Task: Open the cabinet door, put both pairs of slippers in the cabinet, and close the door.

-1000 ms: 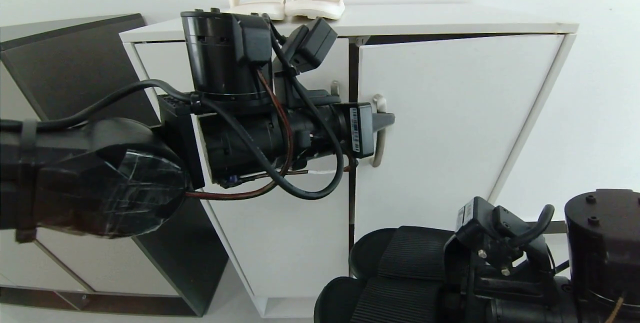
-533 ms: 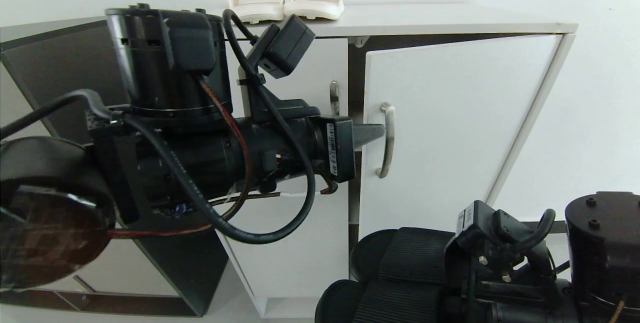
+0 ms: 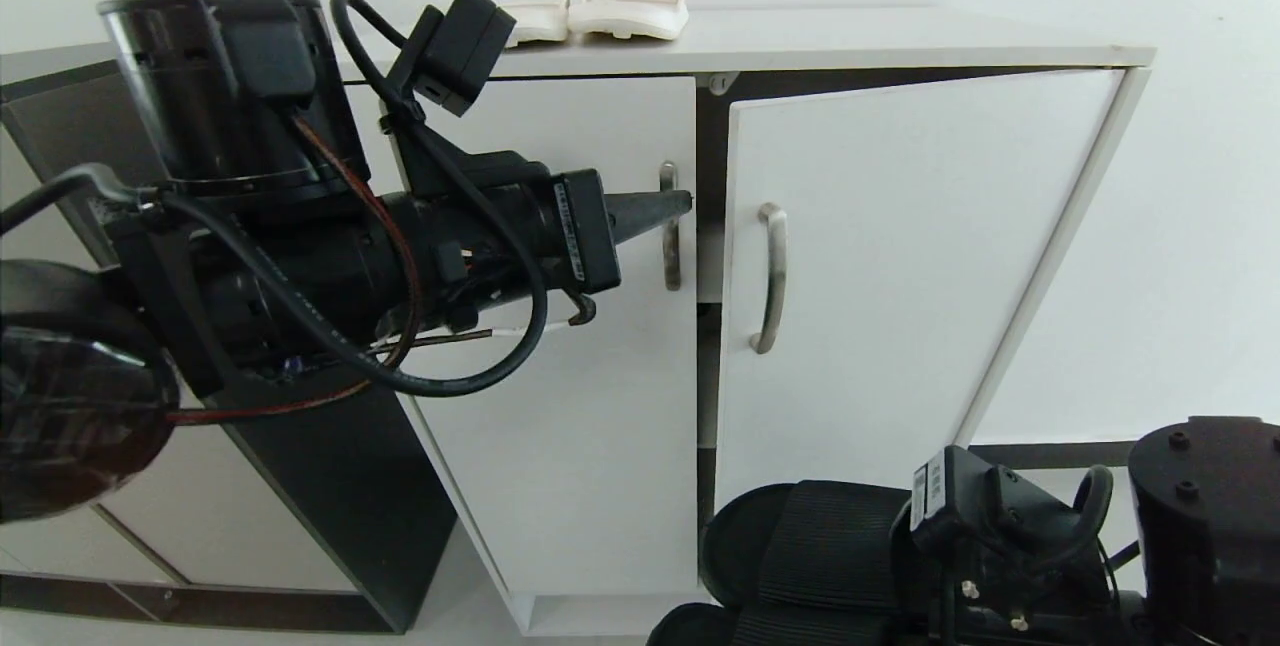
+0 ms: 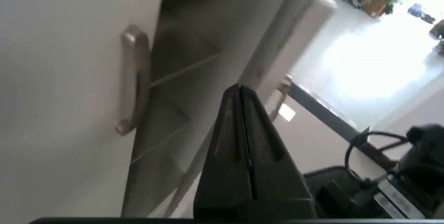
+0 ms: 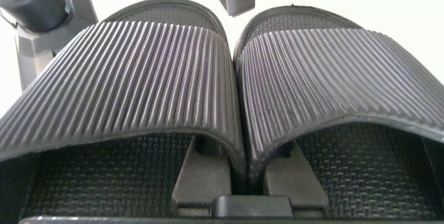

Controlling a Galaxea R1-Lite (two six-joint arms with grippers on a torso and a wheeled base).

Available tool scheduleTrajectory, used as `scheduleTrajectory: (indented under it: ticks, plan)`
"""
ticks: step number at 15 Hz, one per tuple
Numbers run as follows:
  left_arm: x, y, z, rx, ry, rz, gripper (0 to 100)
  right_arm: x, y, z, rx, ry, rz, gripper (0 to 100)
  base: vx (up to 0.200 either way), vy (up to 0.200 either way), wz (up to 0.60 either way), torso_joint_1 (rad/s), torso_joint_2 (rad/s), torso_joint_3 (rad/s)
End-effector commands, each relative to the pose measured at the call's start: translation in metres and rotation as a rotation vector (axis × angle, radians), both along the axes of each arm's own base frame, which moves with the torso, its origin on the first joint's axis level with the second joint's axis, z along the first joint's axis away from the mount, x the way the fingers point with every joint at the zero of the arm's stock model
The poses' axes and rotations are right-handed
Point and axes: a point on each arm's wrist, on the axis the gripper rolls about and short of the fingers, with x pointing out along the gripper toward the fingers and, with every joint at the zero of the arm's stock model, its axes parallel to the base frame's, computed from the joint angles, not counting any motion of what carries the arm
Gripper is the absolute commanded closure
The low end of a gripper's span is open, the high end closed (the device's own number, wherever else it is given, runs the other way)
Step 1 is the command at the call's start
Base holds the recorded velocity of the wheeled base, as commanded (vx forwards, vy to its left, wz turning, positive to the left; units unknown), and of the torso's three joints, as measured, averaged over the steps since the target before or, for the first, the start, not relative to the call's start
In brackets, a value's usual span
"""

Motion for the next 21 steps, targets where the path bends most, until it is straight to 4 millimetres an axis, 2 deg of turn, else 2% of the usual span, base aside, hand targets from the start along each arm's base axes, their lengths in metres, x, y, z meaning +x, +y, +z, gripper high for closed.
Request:
scheduleTrajectory:
  ticks: [1, 6, 11, 21]
  plan:
    - [0.018, -0.006, 0.000, -0.029, 0.037, 0.018, 100, -0.002, 0.000, 0.000, -0.002, -0.002, 0.008, 100, 0.000, 0.000, 0.00, 0.000, 0.00, 0.000]
    - [0.023, -0.012, 0.003, -0.039, 0.037, -0.043, 100, -0.006, 0.002, -0.008, -0.060, 0.040, 0.033, 100, 0.000, 0.000, 0.00, 0.000, 0.00, 0.000]
    - [0.023, -0.022, 0.004, -0.040, 0.035, -0.098, 100, -0.005, 0.005, -0.002, -0.041, 0.029, 0.035, 100, 0.000, 0.000, 0.00, 0.000, 0.00, 0.000]
    - [0.039, -0.032, 0.005, -0.048, 0.029, -0.086, 100, -0.002, 0.015, -0.010, -0.071, 0.051, 0.040, 100, 0.000, 0.000, 0.00, 0.000, 0.00, 0.000]
